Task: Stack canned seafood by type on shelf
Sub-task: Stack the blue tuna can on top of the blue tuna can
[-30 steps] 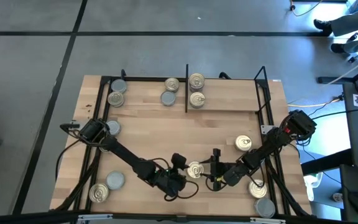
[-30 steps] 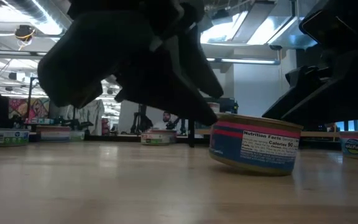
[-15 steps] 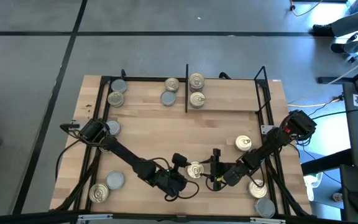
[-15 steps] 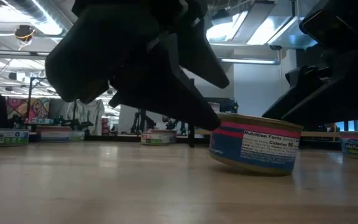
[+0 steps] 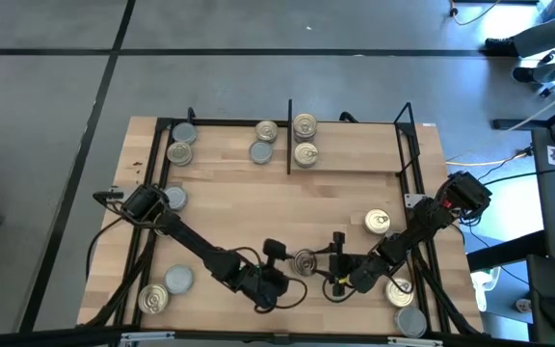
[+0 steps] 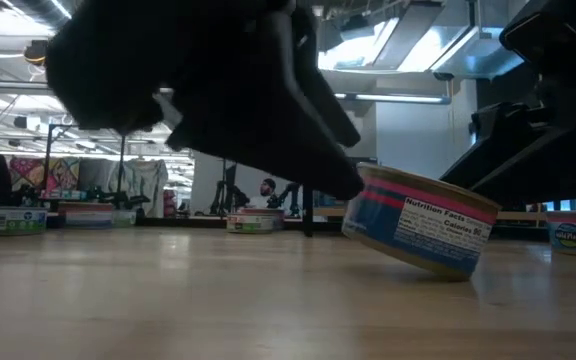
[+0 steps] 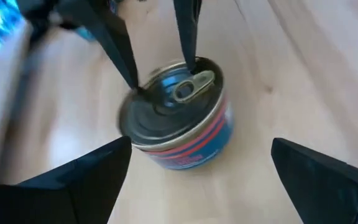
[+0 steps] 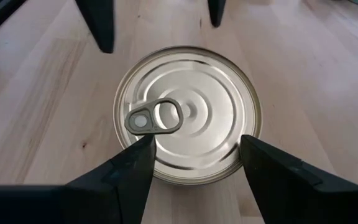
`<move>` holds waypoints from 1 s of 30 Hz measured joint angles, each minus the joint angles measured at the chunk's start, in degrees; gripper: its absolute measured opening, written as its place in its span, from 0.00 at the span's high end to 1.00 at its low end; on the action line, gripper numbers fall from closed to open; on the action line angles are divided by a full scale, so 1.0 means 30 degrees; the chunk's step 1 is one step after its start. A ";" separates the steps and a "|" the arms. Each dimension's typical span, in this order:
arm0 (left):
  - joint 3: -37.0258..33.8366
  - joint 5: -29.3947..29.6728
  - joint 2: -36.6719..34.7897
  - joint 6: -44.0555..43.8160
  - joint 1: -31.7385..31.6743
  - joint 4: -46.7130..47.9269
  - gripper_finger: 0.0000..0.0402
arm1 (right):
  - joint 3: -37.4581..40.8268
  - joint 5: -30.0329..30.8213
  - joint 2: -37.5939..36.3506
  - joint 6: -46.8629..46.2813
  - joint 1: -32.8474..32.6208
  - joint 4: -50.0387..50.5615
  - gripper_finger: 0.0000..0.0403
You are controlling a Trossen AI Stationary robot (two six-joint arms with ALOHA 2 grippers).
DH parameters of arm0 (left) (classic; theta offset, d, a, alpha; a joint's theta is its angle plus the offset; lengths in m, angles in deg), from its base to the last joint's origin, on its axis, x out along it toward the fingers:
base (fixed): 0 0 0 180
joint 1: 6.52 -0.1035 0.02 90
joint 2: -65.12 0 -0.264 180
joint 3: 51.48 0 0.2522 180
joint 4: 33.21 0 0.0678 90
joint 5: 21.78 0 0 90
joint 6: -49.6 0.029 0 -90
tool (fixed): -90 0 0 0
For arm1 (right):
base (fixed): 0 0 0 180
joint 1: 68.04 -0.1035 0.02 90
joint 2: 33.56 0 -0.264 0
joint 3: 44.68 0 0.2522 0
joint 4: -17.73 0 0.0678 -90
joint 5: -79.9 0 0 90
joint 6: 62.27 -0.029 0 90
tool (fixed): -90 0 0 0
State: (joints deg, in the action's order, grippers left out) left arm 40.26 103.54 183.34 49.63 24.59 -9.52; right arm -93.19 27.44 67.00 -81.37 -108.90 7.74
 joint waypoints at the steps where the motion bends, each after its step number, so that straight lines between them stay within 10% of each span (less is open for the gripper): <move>1: 0.0000 -0.0276 0.0000 -0.1090 0.0000 -0.0113 0.04 | -0.0007 0.0000 0.0000 -0.0006 0.0000 0.0007 0.41; 10: 0.0007 -0.0535 -0.0007 -0.4701 -0.0094 -0.1609 0.04 | -0.0007 0.0000 0.0000 -0.0045 0.0000 0.0036 0.41; 21: -0.0255 -0.0092 -0.0007 0.8462 0.0175 -0.0706 0.04 | -0.0013 0.0000 -0.0007 -0.0049 0.0000 0.0066 0.41; 30: -0.0255 0.0747 0.0649 1.2831 -0.0479 -0.0568 0.04 | -0.0022 0.0000 -0.0015 -0.0054 -0.0005 0.0114 0.41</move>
State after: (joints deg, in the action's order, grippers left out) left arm 39.49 105.78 185.28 88.12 23.15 -11.22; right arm -93.25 27.44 66.95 -81.53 -108.91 8.09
